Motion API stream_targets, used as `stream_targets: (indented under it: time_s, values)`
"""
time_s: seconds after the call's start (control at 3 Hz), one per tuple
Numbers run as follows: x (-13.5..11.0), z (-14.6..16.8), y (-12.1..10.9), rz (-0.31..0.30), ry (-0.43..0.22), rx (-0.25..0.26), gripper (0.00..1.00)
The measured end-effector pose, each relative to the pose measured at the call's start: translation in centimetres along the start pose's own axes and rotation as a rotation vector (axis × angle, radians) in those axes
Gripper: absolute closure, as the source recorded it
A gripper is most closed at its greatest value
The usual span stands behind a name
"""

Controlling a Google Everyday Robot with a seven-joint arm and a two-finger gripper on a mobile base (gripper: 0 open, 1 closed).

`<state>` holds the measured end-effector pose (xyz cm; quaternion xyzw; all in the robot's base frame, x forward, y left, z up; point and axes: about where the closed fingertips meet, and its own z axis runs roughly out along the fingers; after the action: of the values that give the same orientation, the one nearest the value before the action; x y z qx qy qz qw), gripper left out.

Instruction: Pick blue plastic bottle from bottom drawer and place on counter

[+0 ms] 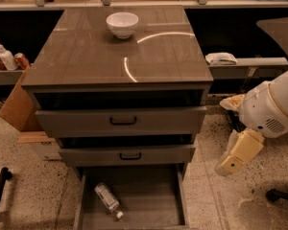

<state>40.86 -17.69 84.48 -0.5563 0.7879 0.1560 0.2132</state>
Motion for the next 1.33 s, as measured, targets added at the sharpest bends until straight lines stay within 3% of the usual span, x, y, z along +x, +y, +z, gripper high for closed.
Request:
stream_targets:
  time_s: [0.33, 0.67, 1.33]
  values:
    - [0.1, 0.6, 0.1, 0.023, 0.001, 0.002, 0.00]
    - [0.5, 3.5, 1.3, 0.085, -0.013, 0.000, 0.00]
    - [3.8, 13.7, 4.3, 0.220, -0.079, -0.048, 0.00]
